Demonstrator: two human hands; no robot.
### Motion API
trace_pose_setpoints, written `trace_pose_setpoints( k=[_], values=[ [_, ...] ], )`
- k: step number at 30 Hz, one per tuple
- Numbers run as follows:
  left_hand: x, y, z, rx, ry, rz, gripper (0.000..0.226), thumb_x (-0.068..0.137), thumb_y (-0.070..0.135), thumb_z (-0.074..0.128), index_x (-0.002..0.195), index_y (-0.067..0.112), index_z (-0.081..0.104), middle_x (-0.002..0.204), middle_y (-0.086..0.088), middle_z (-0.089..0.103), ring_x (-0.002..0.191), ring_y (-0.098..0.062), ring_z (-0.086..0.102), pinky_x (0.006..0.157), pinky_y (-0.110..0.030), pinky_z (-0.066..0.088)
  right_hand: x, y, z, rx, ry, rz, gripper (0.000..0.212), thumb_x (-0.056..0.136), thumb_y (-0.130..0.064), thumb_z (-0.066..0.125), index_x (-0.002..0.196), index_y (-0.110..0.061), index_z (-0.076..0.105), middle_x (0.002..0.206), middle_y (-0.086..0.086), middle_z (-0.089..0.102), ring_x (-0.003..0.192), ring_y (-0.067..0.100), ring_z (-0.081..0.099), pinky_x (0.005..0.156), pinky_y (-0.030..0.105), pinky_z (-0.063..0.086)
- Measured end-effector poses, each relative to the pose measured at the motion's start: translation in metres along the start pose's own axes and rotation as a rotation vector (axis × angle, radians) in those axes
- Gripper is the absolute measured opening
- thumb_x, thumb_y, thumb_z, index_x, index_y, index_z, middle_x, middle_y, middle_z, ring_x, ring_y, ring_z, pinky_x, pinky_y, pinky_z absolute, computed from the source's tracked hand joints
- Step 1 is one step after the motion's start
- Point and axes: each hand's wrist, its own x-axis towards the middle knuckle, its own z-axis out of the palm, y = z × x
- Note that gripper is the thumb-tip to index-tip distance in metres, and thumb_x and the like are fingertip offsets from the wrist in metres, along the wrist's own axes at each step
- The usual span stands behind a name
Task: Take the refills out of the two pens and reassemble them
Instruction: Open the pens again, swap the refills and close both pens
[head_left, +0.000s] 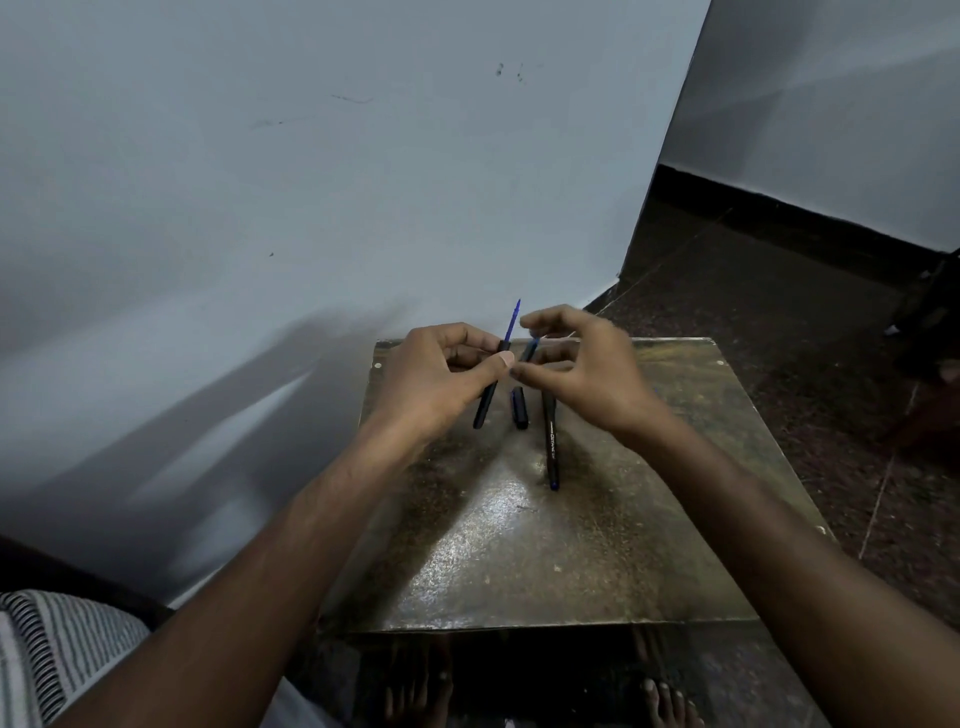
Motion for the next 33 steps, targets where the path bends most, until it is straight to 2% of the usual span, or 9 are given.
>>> trace_pose_setpoints(
  k=[3,6,8,10,13,17,21,27,33],
  values=[
    [-0.005,0.003,0.005,0.006,-0.071,-0.006,0.010,0.089,0.042,0.089,0.095,0.037,0.083,0.086,0.016,0.085,0.084,-0.001,0.081,0.092,-0.047,0.068,-0.003,0.001,-0.019,0.335,0.131,0.022,0.036,0.079,-0.013,0.097,0.109,-0.015,0.078,0.090,0.003,0.084,0.085,0.012,0.082,0.078,0.022,0.063],
    [-0.009,0.005,0.011,0.048,-0.129,0.016,0.011,0.090,0.042,0.088,0.099,0.037,0.084,0.086,0.018,0.085,0.082,-0.001,0.080,0.091,-0.044,0.067,-0.010,-0.001,-0.037,0.420,0.232,-0.018,0.031,0.079,-0.009,0.097,0.103,-0.005,0.079,0.087,0.010,0.084,0.085,0.018,0.081,0.083,0.027,0.065],
    [-0.010,0.006,0.014,0.062,-0.153,0.043,0.009,0.091,0.041,0.088,0.098,0.037,0.084,0.083,0.018,0.084,0.078,0.001,0.080,0.083,-0.032,0.067,-0.015,-0.002,-0.045,0.383,0.254,-0.029,0.032,0.078,-0.010,0.097,0.105,-0.002,0.081,0.095,0.015,0.084,0.092,0.028,0.082,0.088,0.030,0.066],
    [-0.010,0.006,0.017,0.072,-0.175,0.065,0.006,0.092,0.039,0.088,0.096,0.037,0.084,0.081,0.017,0.084,0.073,0.004,0.078,0.067,-0.014,0.059,-0.019,-0.002,-0.051,0.357,0.254,-0.034,0.033,0.080,-0.009,0.095,0.109,-0.001,0.082,0.101,0.015,0.084,0.100,0.034,0.082,0.091,0.033,0.067],
    [-0.010,0.006,0.019,0.079,-0.177,0.076,0.006,0.092,0.036,0.088,0.097,0.035,0.084,0.079,0.016,0.084,0.070,0.007,0.076,0.059,-0.003,0.047,-0.021,-0.002,-0.055,0.311,0.243,-0.040,0.028,0.086,-0.008,0.090,0.112,-0.003,0.082,0.106,0.011,0.085,0.105,0.031,0.082,0.095,0.037,0.067],
    [-0.010,0.006,0.019,0.087,-0.178,0.071,0.007,0.092,0.037,0.087,0.098,0.036,0.085,0.080,0.018,0.084,0.071,0.009,0.075,0.058,-0.001,0.046,-0.022,0.001,-0.061,0.231,0.209,-0.047,0.021,0.092,-0.007,0.084,0.113,-0.007,0.083,0.114,0.003,0.083,0.107,0.020,0.080,0.099,0.035,0.065],
    [-0.009,0.005,0.019,0.127,-0.176,0.073,0.008,0.091,0.041,0.087,0.099,0.039,0.084,0.083,0.023,0.083,0.077,0.011,0.075,0.060,0.002,0.044,-0.023,0.002,-0.061,0.194,0.199,-0.058,0.021,0.092,-0.008,0.085,0.113,-0.010,0.083,0.111,0.001,0.083,0.105,0.016,0.081,0.097,0.034,0.065],
    [-0.010,0.005,0.021,0.130,-0.171,0.079,0.008,0.090,0.042,0.088,0.097,0.040,0.085,0.084,0.021,0.083,0.077,0.010,0.074,0.073,-0.016,0.047,-0.023,-0.001,-0.059,0.178,0.171,-0.066,0.028,0.091,-0.008,0.085,0.119,-0.011,0.080,0.112,0.001,0.083,0.105,0.015,0.081,0.098,0.036,0.065],
    [-0.011,0.005,0.022,0.178,-0.167,0.105,0.008,0.091,0.039,0.088,0.098,0.039,0.085,0.084,0.022,0.083,0.080,0.012,0.074,0.066,-0.002,0.045,-0.026,-0.003,-0.057,0.104,-0.003,-0.081,0.044,0.090,-0.005,0.086,0.131,-0.012,0.072,0.115,0.002,0.081,0.104,0.016,0.081,0.099,0.035,0.065]
  ],
)
